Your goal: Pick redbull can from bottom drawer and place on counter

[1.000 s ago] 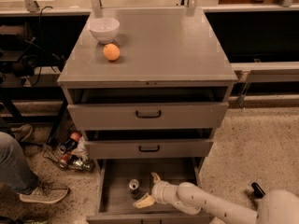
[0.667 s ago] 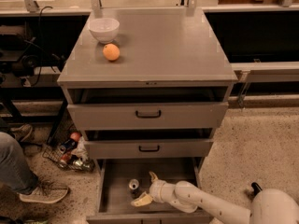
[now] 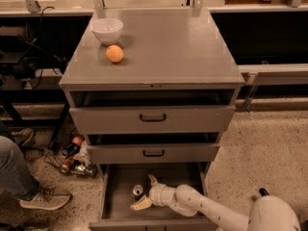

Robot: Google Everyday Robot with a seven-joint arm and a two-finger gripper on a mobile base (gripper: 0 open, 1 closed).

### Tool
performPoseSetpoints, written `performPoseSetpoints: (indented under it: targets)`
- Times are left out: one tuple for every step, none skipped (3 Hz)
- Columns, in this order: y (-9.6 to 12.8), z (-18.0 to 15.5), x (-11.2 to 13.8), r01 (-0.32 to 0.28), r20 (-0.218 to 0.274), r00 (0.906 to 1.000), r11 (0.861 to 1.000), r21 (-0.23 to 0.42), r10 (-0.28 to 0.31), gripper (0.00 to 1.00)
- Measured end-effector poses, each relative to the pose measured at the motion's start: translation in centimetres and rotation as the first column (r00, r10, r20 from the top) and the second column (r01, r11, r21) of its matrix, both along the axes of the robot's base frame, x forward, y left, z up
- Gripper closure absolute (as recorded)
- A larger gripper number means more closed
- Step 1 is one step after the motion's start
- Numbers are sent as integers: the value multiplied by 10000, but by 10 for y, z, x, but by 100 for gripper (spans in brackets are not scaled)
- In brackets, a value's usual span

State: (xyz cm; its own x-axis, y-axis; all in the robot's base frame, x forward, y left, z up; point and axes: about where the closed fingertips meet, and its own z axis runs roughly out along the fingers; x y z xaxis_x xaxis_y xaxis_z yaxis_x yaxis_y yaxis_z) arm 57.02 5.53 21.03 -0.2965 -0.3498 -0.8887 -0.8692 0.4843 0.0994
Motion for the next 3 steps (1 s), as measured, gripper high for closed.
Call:
performPoseSetpoints:
  targets:
    - [8,-3,4,-75,9,10000,9998,188,74,0]
    - [17,-8,6,-184,13,9998,9988,459,183,26]
    - [21,-9,7,-231,11,9997,9981,575,231,49]
